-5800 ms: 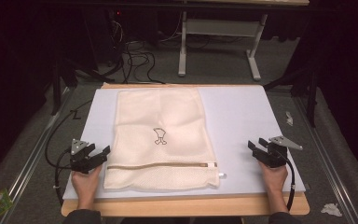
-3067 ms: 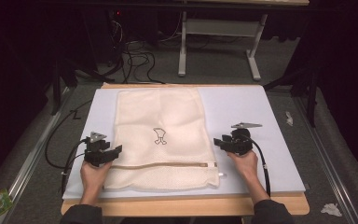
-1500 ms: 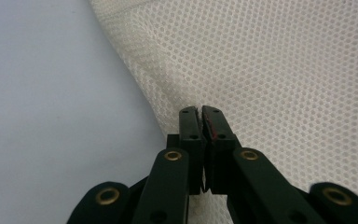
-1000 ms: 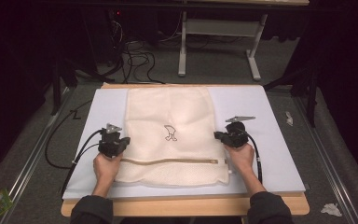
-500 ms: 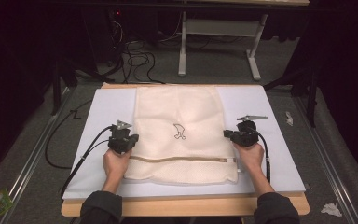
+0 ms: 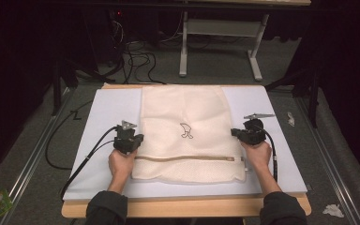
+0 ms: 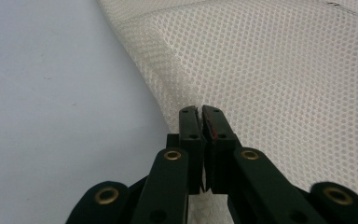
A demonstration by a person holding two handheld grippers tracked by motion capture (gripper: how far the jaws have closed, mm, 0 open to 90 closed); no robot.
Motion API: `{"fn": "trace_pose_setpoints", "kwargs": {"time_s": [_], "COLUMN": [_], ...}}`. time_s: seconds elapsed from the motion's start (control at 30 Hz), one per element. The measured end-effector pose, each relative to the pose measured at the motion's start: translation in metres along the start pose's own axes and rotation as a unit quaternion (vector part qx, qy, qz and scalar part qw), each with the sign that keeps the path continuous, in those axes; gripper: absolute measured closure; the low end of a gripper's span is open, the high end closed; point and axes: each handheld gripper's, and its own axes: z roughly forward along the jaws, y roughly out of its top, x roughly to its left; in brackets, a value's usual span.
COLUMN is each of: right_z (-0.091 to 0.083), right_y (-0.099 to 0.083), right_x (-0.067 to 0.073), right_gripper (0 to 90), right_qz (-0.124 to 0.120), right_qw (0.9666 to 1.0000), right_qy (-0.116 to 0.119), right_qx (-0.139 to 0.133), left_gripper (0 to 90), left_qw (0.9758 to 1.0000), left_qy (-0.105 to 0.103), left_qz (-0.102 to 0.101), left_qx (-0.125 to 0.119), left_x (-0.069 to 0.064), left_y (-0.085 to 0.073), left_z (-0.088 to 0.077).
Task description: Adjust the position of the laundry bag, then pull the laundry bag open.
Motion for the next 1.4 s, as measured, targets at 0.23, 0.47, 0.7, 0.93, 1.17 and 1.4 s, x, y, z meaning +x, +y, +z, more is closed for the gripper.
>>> {"fn": "trace_pose_setpoints", "kwargs": {"time_s": [0.23, 0.47, 0.7, 0.93, 1.17, 1.4], "right_z": [0.002, 0.003, 0.006, 0.005, 0.000, -0.007], "right_y": [-0.002, -0.005, -0.008, -0.008, -0.010, -0.012], "right_x": [-0.005, -0.009, -0.007, -0.005, -0.005, -0.004], "right_gripper": [89.0, 88.4, 87.0, 76.8, 65.9, 57.6], "right_qz": [0.002, 0.008, 0.008, 0.003, 0.002, 0.005], "right_qw": [0.9999, 0.9998, 0.9996, 0.9997, 0.9997, 0.9999], "right_qy": [-0.011, -0.015, -0.017, -0.016, -0.022, -0.013], "right_qx": [0.011, 0.014, 0.023, 0.020, 0.006, -0.006], "left_gripper": [87.4, 86.3, 84.4, 72.4, 60.7, 55.3], "left_qw": [0.9999, 0.9996, 0.9995, 0.9996, 0.9988, 0.9985], "left_qy": [0.003, 0.004, 0.005, 0.005, 0.017, 0.017], "left_qz": [0.013, 0.029, 0.028, 0.025, 0.039, 0.045], "left_qx": [-0.003, 0.006, 0.009, -0.014, -0.023, -0.028], "left_x": [-0.005, -0.008, -0.006, -0.005, -0.008, -0.012], "left_y": [0.005, 0.007, 0.005, 0.001, -0.002, -0.006], "left_z": [0.002, 0.005, 0.005, -0.002, -0.009, -0.015]}}
